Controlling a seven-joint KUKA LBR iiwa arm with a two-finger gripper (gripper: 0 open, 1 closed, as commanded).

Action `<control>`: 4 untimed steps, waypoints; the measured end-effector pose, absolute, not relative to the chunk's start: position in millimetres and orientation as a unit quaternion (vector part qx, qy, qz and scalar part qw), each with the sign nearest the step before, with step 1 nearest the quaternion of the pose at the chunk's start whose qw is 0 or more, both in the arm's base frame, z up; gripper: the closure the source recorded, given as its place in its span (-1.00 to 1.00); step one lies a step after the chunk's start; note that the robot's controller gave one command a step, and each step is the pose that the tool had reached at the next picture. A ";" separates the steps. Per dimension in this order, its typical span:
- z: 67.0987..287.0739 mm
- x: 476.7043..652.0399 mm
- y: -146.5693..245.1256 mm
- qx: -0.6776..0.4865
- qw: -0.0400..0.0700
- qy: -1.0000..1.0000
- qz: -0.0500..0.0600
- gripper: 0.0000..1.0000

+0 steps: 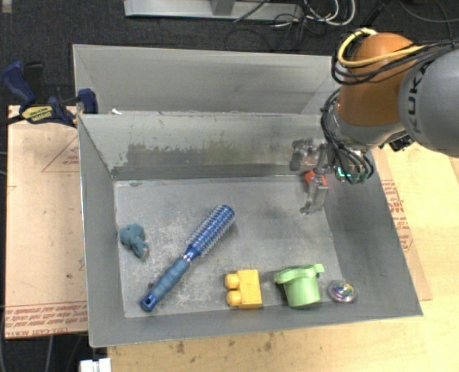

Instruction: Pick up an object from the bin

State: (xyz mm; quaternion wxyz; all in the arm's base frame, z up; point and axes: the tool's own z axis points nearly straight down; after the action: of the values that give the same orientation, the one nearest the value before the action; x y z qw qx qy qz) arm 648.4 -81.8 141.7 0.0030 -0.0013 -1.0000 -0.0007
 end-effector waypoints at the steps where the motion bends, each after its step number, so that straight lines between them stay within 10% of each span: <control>1: 142.6 654.6 44.6 -0.015 -0.002 -1.000 -0.003 -1.00; 2: 69.1 592.5 14.7 0.202 0.003 -0.979 -0.001 -1.00; 3: 103.2 598.4 -74.1 0.243 -0.003 -0.970 0.003 -1.00; 4: 106.5 523.1 -72.8 0.222 0.002 -0.975 -0.001 -1.00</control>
Offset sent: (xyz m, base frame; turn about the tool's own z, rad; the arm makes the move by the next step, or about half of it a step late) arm 0.0057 0.1192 0.0008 0.0364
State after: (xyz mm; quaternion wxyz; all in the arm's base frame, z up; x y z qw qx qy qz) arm 523.1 -72.8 106.5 0.0023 0.2221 -0.9750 -0.0015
